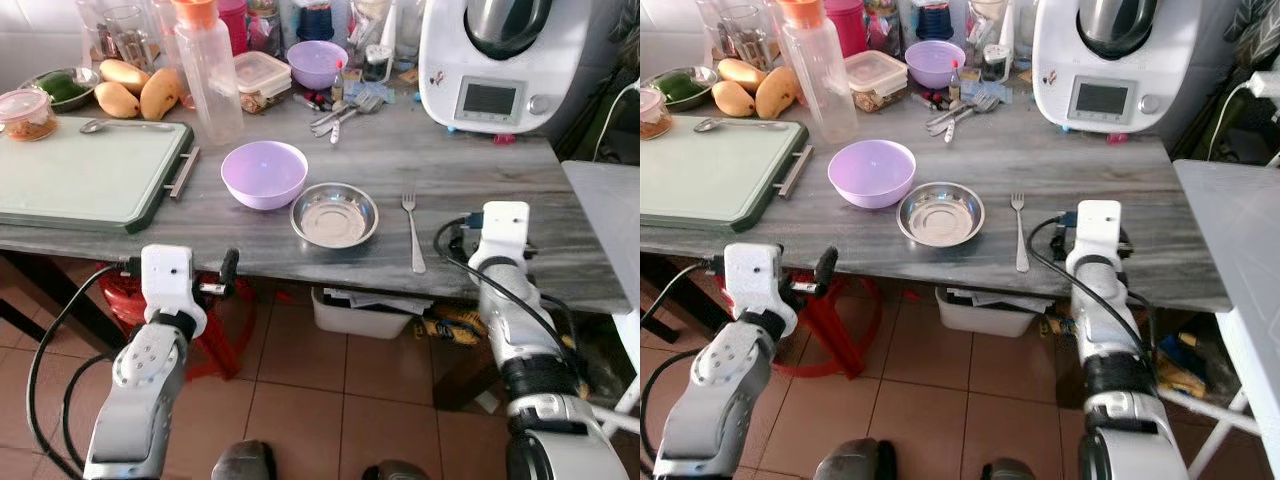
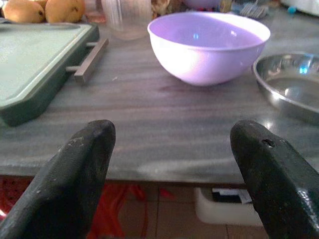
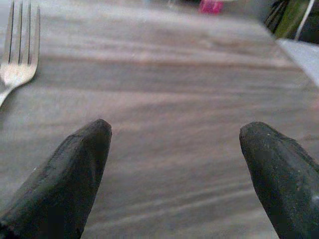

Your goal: Setting the table

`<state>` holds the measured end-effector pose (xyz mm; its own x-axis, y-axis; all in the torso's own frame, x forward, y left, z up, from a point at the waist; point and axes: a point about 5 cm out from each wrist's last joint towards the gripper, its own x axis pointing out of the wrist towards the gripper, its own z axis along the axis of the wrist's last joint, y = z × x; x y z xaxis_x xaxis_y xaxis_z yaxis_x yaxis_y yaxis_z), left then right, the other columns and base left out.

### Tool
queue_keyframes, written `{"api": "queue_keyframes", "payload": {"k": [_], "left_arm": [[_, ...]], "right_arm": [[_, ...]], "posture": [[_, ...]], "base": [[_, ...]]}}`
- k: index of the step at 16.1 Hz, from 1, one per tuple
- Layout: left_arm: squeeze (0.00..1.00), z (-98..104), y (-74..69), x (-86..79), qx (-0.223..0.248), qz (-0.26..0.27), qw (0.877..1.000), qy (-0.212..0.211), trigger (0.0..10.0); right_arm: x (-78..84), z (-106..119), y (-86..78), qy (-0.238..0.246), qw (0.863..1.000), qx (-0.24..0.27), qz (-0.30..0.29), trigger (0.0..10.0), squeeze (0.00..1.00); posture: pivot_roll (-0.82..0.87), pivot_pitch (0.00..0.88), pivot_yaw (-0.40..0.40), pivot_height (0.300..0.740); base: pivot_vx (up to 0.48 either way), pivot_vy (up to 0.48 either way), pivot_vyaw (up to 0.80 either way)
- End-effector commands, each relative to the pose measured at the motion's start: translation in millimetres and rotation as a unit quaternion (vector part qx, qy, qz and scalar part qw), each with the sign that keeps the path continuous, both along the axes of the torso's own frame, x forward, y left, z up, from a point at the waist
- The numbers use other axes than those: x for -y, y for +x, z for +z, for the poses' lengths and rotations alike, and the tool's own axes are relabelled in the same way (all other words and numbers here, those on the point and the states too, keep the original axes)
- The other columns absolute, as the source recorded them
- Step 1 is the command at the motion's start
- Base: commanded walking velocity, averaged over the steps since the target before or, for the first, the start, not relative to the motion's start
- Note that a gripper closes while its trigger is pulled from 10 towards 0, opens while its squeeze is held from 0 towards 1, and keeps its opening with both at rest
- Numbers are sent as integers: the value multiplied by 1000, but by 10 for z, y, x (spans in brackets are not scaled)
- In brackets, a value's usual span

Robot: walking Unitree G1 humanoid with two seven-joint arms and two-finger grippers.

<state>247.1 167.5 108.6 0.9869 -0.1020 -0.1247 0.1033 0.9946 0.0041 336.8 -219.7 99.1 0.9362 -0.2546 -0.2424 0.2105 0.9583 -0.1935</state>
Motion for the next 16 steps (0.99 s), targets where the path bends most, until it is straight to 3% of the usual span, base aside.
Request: {"api": "queue_keyframes", "payload": {"k": [1, 6, 10, 14, 16], "left_arm": [[0, 33, -19, 5, -1, -6, 1000, 6, 10000], [0, 45, -175, -79, -27, -10, 999, 20, 10000], [0, 50, -197, -79, -32, -12, 999, 21, 10000], [0, 61, -199, -59, -36, -17, 999, 21, 10000], [0, 56, -202, -49, -39, -17, 999, 20, 10000]], "right_arm": [[-29, 26, 43, 5, 1000, 3, 9, 10000, 0], [-3, -5, 83, 11, 1000, -6, 8, 10000, 0], [25, 22, 125, 12, 1000, -4, 9, 10000, 0], [-41, 55, 189, 23, 999, 0, 32, 10000, 0], [-197, 68, 221, 42, 997, 4, 65, 10000, 0]], "posture": [[108, 107, 55, 740], [133, 149, 62, 740], [133, 156, 68, 740], [134, 158, 68, 740], [135, 156, 63, 740]], "base": [[0, 0, 0], [0, 0, 0], [0, 0, 0], [0, 0, 0], [0, 0, 0]]}}
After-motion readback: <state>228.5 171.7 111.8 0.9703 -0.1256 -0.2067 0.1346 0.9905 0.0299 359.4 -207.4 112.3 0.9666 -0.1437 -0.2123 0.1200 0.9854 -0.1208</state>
